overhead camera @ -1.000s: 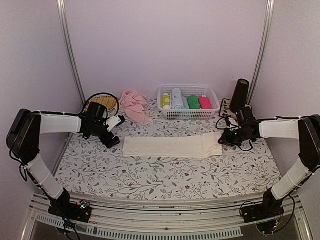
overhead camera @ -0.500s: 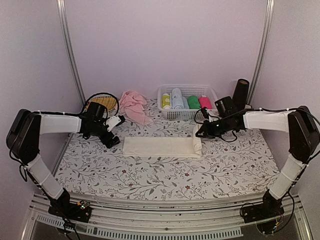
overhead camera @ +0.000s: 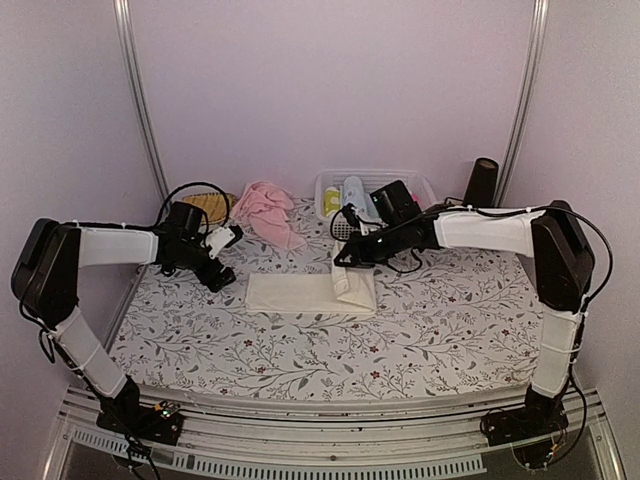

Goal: Roll the towels
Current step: Fold the towel at the center of the board.

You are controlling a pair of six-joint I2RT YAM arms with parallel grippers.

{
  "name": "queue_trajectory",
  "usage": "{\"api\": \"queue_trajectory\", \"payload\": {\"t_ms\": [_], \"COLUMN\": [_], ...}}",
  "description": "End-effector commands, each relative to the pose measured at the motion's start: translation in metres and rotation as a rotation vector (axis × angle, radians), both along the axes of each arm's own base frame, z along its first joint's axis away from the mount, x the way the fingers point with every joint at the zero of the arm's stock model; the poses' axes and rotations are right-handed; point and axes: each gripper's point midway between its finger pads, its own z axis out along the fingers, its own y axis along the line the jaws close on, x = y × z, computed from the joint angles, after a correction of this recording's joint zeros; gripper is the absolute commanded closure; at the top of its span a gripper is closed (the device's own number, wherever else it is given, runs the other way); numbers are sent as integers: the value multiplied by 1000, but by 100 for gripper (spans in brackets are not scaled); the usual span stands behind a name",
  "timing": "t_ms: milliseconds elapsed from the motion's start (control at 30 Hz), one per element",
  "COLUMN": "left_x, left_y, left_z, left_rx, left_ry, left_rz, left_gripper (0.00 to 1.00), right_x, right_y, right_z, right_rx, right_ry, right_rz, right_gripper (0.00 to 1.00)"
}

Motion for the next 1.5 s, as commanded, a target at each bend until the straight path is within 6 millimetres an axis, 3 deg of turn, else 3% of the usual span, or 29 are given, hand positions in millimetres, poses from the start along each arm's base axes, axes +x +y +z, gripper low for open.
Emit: {"api": "queue_trajectory", "payload": {"t_ms": [0, 300, 567, 800, 833, 1067, 1467], "left_x": [5, 6, 6, 6, 5, 4, 6], "left_y": [8, 16, 18, 16, 16, 17, 15], "left_z": [4, 2, 1, 3, 3, 3, 4], "left_rx": [-28, -37, -37, -47, -46, -41, -52], "left_ry": [-21, -16, -20, -19, -17, -18, -13], "left_rz": [24, 44, 47, 44, 44, 42, 43], "left_gripper": [3, 3, 3, 3, 3, 3, 3], "right_x": [4, 9, 11, 16, 16, 12, 16], "right_y": [26, 76, 103, 118, 121, 131, 143], "right_z": [-1, -12, -16, -19, -37, -46, -42], "right_rx": [15, 35, 51, 62, 46, 48, 77], "right_ry": [8, 18, 14, 11, 32, 40, 18], "right_rz": [23, 78, 95, 100, 102, 123, 127], "right_gripper": [98, 98, 98, 98, 98, 98, 98]}}
